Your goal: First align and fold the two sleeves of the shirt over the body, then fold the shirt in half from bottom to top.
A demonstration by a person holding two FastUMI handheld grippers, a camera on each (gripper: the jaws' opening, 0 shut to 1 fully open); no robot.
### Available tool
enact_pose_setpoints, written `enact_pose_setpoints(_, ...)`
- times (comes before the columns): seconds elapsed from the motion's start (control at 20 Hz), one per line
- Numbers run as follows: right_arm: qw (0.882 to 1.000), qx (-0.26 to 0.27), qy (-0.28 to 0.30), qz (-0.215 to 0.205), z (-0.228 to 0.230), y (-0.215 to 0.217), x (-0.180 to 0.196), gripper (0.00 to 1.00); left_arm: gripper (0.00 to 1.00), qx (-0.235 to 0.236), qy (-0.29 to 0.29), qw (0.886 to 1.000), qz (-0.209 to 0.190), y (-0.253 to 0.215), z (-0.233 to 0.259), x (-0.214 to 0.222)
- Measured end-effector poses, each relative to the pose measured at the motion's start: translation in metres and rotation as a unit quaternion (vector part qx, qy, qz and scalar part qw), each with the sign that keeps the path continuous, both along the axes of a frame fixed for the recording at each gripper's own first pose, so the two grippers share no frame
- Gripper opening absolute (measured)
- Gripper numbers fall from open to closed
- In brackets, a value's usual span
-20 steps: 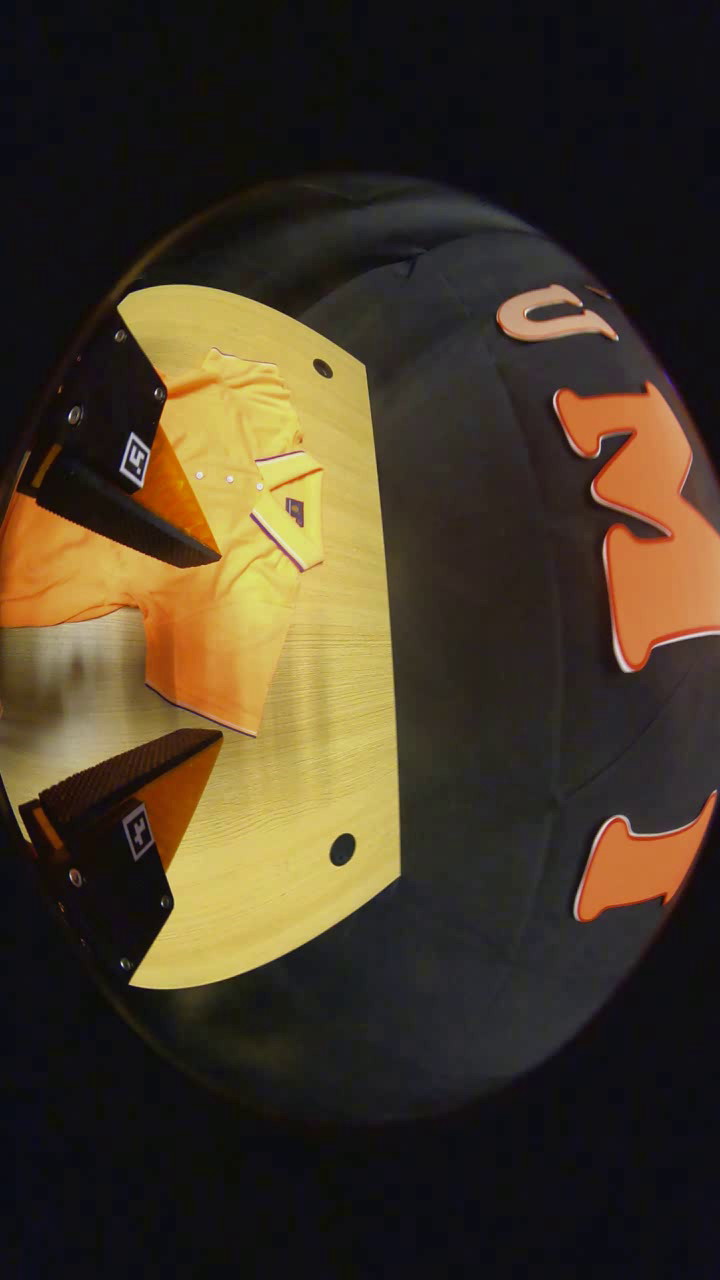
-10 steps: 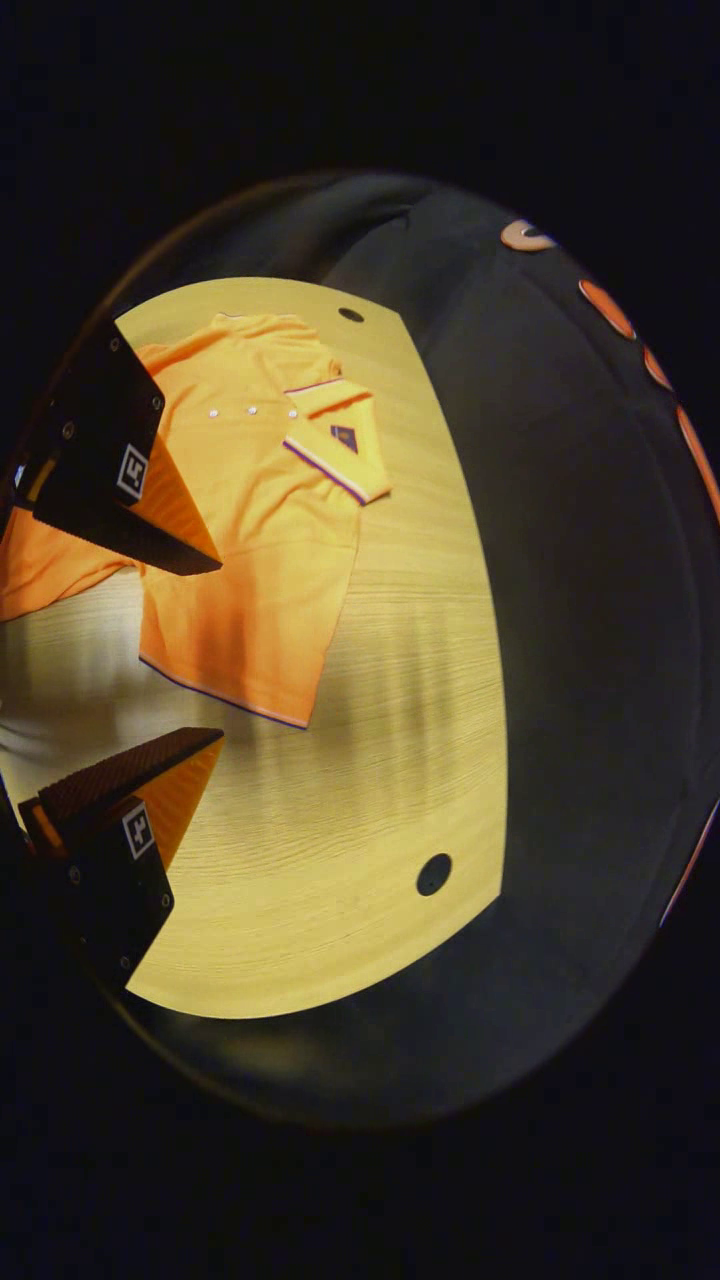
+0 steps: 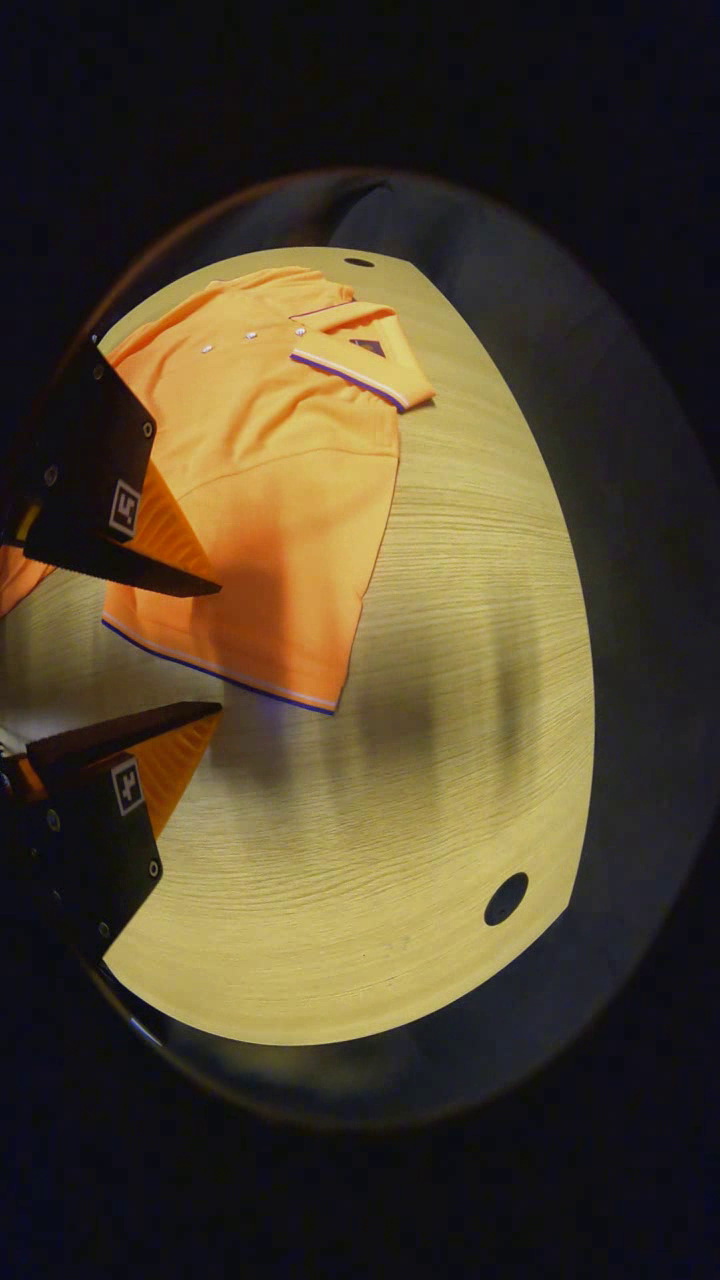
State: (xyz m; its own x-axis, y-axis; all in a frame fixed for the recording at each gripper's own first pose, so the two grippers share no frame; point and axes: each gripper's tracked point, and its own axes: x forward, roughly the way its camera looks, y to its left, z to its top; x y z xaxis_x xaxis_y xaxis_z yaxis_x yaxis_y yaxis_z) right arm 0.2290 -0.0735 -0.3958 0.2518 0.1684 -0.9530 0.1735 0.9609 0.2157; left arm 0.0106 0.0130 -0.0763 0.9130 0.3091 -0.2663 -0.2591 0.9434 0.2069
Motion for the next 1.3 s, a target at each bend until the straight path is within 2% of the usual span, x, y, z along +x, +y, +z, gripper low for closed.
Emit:
enact_pose_setpoints(0.05,1.000,0.000,0.003,-0.001,0.004,0.001,0.001,0.55,0.99,0.000,0.003,1.000,0.000,0.000,-0.002,0.002)
enact_pose_setpoints(0.15,1.000,0.007,-0.004,0.009,0.002,0.008,0.008,0.57,0.99,0.001,0.006,1.000,-0.001,-0.002,-0.001,0.003)
enact_pose_setpoints(0.25,0.998,-0.042,-0.010,0.039,-0.004,0.000,0.007,0.55,0.99,0.001,0.009,1.000,-0.002,-0.005,-0.004,0.004)
enact_pose_setpoints(0.3,0.998,-0.044,-0.017,0.043,-0.002,0.004,0.010,0.49,0.99,0.001,0.010,1.000,-0.003,-0.006,-0.004,0.005)
enact_pose_setpoints(0.35,0.998,-0.045,-0.020,0.047,-0.002,0.008,0.010,0.31,0.99,0.000,0.011,1.000,-0.003,-0.007,-0.004,0.007)
enact_pose_setpoints(0.4,0.998,-0.040,-0.020,0.047,-0.001,0.006,0.011,0.20,0.99,0.000,0.012,1.000,-0.004,-0.009,-0.006,0.008)
enact_pose_setpoints(0.45,0.999,-0.029,-0.018,0.038,0.000,0.003,0.014,0.20,0.99,0.000,0.011,1.000,-0.005,-0.011,-0.005,0.009)
enact_pose_setpoints(0.55,1.000,0.021,-0.007,0.020,0.004,0.010,0.009,0.10,0.99,-0.002,0.013,1.000,-0.009,-0.014,-0.004,0.010)
enact_pose_setpoints(0.6,0.999,0.037,-0.015,0.005,0.010,0.014,0.013,0.10,0.99,-0.001,0.013,1.000,-0.010,-0.013,-0.005,0.011)
enact_pose_setpoints(0.65,0.998,0.045,-0.032,0.006,0.015,0.015,0.020,0.05,0.99,0.000,0.013,1.000,-0.010,-0.013,-0.006,0.012)
enact_pose_setpoints(0.7,0.997,0.052,-0.050,0.006,0.026,0.016,0.023,0.09,0.99,-0.001,0.014,1.000,-0.009,-0.012,-0.007,0.011)
enact_pose_setpoints(0.75,0.996,0.059,-0.062,0.009,0.034,0.022,0.028,0.05,0.99,-0.002,0.015,1.000,-0.010,-0.012,-0.007,0.011)
enact_pose_setpoints(0.9,0.994,0.072,-0.082,0.020,0.051,0.037,0.033,0.04,0.99,-0.005,0.020,1.000,-0.011,-0.012,-0.011,0.011)
enact_pose_setpoints(1.1,0.987,0.099,-0.108,0.064,0.076,0.072,0.034,0.04,0.99,-0.004,0.020,1.000,-0.008,-0.008,-0.012,0.010)
enact_pose_setpoints(1.3,0.981,0.130,-0.114,0.087,0.094,0.111,0.033,0.04,0.99,-0.005,0.021,1.000,0.002,-0.004,-0.011,0.008)
